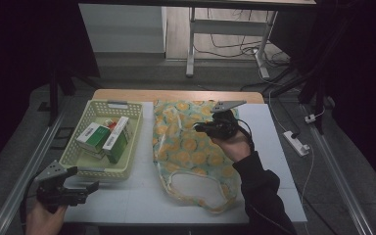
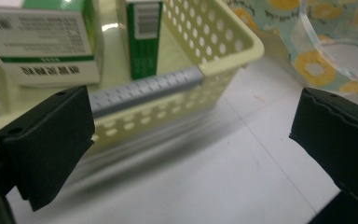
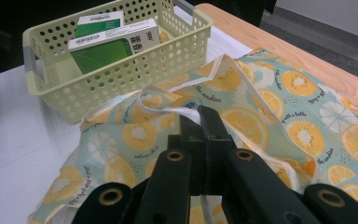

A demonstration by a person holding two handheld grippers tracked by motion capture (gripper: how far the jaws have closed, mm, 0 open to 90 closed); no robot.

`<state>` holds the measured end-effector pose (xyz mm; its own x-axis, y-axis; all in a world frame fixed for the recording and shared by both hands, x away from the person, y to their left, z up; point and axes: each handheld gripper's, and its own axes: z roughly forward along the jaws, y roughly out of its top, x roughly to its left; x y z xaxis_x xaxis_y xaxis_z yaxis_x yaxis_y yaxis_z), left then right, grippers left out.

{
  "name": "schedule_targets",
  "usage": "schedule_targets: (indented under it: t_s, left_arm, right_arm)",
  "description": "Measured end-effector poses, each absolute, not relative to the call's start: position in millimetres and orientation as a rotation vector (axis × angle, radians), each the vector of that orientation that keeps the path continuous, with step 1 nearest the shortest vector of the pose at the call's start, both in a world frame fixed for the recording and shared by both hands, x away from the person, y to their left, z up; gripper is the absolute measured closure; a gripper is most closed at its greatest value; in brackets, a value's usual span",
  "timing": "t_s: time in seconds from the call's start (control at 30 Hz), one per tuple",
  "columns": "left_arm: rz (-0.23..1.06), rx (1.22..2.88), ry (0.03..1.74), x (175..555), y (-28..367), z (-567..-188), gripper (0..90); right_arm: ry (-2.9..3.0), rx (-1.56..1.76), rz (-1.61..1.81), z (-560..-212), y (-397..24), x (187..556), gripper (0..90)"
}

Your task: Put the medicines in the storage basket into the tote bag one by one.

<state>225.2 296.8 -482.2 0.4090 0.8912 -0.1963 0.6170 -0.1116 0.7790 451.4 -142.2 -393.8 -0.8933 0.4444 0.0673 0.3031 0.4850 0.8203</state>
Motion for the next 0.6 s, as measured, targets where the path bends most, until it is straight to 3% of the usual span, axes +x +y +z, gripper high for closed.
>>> schedule_targets:
  t_s: [0.6]
  left_arm:
    - [0.462,1.794,1.336,260,315,-476,0.6]
  right_arm:
    - [2.574,0.648,1.371,-395,-140,451,89.6]
